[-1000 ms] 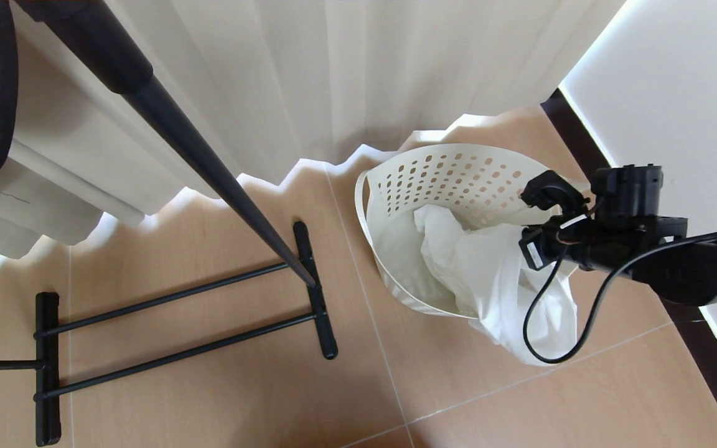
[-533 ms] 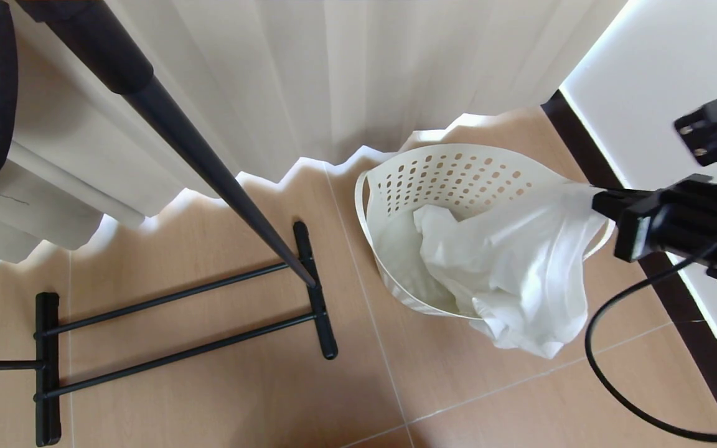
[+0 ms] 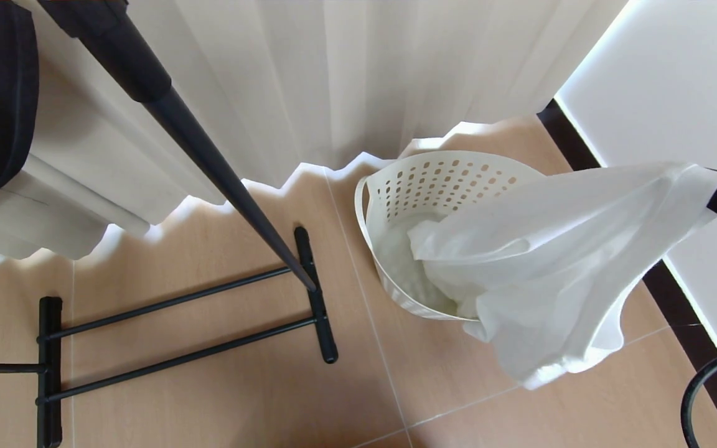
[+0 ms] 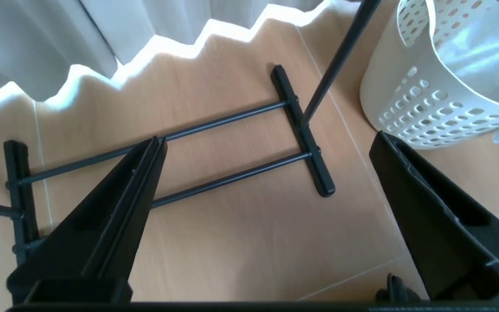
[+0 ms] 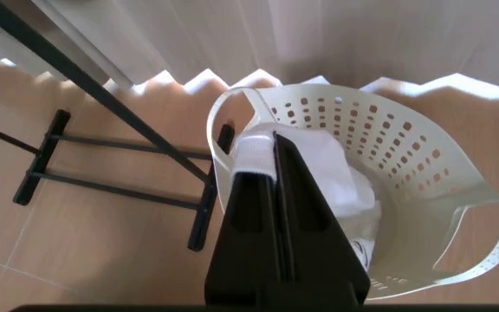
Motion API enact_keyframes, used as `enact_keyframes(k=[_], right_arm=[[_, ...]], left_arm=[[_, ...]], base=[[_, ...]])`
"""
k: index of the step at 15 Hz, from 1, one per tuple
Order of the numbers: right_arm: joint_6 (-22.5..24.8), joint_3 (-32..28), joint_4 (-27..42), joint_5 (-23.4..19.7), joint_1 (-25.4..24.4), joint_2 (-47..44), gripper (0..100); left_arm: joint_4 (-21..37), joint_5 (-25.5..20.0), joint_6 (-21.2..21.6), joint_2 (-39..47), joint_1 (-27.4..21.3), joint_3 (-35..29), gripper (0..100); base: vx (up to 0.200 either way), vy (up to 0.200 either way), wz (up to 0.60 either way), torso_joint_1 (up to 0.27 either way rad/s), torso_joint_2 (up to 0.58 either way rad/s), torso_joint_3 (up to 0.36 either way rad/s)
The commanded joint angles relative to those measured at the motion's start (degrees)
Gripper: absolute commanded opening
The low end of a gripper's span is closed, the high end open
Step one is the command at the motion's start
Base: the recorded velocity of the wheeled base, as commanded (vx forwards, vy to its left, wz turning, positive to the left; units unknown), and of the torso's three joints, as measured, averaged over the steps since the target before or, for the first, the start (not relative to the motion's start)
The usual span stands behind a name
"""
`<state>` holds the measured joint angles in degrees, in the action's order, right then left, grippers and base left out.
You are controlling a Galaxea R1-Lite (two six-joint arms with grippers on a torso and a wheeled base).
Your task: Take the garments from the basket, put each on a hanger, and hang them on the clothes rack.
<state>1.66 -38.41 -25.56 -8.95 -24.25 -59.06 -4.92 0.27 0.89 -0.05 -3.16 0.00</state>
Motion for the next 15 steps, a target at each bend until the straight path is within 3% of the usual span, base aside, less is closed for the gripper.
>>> enact_keyframes(k=[1,12,15], right_arm=[[0.0,0.2,0.0,0.0,0.0,0.6,0],[-0.1,0.4,0.0,0.1,0.1,-1.1,0],[-0.1,0.2,-0.2,0.0,2.8,-3.1,0]], left_arm=[[-0.1,0.0,0.0,0.0,0.0,0.0,100],[-0.1,0.1,-0.1,0.0,0.0,0.0,100],[-0.1,0.1,-0.1,0.0,0.0,0.0,100]], base=[[0.0,0.0,0.0,-0.002,0.0,0.183],[0.0,0.0,0.0,0.0,0.0,0.199],[0.0,0.0,0.0,0.002,0.0,0.211]])
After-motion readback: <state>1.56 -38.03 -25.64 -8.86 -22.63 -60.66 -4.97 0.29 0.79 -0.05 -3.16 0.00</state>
